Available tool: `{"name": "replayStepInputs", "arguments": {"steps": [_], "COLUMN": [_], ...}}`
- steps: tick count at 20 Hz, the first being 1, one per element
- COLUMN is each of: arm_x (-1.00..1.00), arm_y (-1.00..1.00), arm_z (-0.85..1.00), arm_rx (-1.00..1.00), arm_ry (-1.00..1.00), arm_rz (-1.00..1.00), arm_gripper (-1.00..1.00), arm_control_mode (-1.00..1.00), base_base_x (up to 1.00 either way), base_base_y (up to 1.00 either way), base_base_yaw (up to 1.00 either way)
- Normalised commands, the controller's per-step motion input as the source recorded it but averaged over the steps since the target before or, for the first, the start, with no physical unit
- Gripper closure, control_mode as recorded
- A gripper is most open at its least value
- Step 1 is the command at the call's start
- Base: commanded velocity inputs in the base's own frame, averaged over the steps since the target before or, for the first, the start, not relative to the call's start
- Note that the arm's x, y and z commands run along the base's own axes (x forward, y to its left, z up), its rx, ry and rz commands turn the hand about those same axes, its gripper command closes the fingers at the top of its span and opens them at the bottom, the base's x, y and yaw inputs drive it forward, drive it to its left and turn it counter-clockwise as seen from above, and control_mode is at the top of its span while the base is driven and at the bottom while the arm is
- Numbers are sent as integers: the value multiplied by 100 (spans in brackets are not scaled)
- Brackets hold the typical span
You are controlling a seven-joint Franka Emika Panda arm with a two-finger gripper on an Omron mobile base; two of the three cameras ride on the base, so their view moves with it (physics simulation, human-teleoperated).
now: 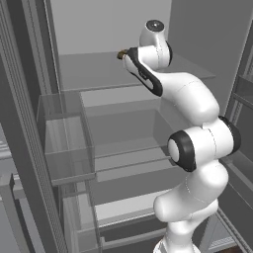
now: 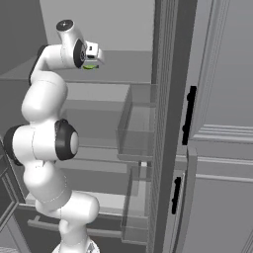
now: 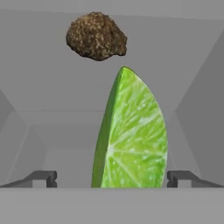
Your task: Grab a lemon wedge from the fridge and one ice cube from the ice bowl, and put them in the glass of lemonade.
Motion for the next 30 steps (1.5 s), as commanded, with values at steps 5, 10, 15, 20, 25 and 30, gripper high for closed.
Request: {"name": "replayStepInputs", "arguments": {"steps": [5,10,15,20,25,30], "arm_x": [0,0,0,-23,-99,-100], "arm_y": [0,0,0,0,0,0], "arm_z": [-4,0,-3,-4,0,0], "arm_rx": [0,0,0,0,1,2], "arm_ry": [0,0,0,-1,-14,-15], "arm_rz": [0,0,0,0,0,0], "arm_gripper": [-100,100,100,100,100,100], "arm_control_mode": [-100,-100,-100,-100,-100,-100], "base_base_x": [0,0,0,0,0,0], "base_base_y": [0,0,0,0,0,0], "base_base_yaw": [0,0,0,0,0,0]}}
